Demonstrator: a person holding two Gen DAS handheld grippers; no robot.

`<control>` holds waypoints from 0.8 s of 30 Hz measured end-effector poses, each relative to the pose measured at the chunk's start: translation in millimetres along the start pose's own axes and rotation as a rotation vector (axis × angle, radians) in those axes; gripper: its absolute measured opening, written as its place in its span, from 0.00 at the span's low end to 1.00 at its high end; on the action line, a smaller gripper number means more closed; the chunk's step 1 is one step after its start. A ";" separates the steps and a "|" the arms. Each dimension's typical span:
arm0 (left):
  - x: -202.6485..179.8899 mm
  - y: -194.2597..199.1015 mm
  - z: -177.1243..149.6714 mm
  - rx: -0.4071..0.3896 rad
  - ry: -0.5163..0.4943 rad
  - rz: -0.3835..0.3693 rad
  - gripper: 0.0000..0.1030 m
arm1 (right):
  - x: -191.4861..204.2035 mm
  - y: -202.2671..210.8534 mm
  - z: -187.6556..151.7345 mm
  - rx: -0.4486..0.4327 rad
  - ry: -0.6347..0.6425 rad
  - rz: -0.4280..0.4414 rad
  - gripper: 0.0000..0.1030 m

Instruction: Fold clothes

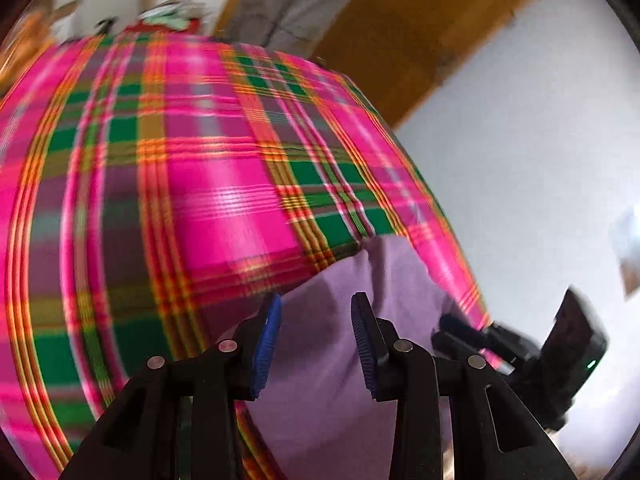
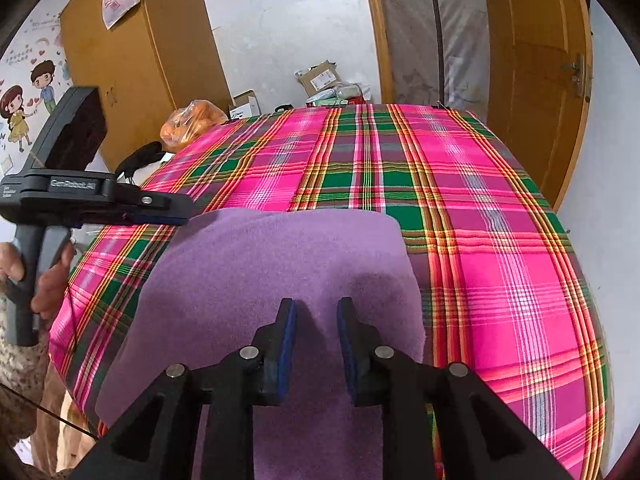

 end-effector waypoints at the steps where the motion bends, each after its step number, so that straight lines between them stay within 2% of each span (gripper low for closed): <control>1: -0.6 -2.5 0.2 0.003 -0.018 0.001 0.37 | -0.2 -1.1 0.2 0.002 -0.003 0.003 0.24; 9: -6.5 -28.3 2.0 0.105 -0.100 -0.043 0.37 | -1.8 -6.9 -2.3 0.014 -0.024 0.017 0.25; 12: 1.1 -29.8 2.3 0.108 -0.083 -0.066 0.36 | -2.6 -8.7 -2.5 0.015 -0.030 0.022 0.25; 13: 4.7 -29.6 2.3 0.104 -0.069 -0.078 0.33 | -2.9 -8.8 -2.7 0.014 -0.033 0.023 0.25; 15: 9.0 -29.9 2.7 0.097 -0.055 -0.073 0.11 | -3.4 -9.0 -3.0 0.014 -0.038 0.025 0.25; 20: 8.4 -23.2 3.8 0.039 -0.060 -0.027 0.03 | -3.4 -9.8 -3.9 0.010 -0.052 0.027 0.25; 24: 8.5 -16.3 6.3 -0.013 -0.066 0.021 0.02 | -2.8 -9.0 -5.8 0.006 -0.058 0.026 0.25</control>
Point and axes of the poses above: each gripper's, at about its wrist camera, not at the fingertips, and y roughly against the way its jaws point, x to its left, z to its top, the point moved 2 cm from there along -y, roughly the way its jaws point, and after that the axes turned 9 degrees about -y, right-handed, at the moved point
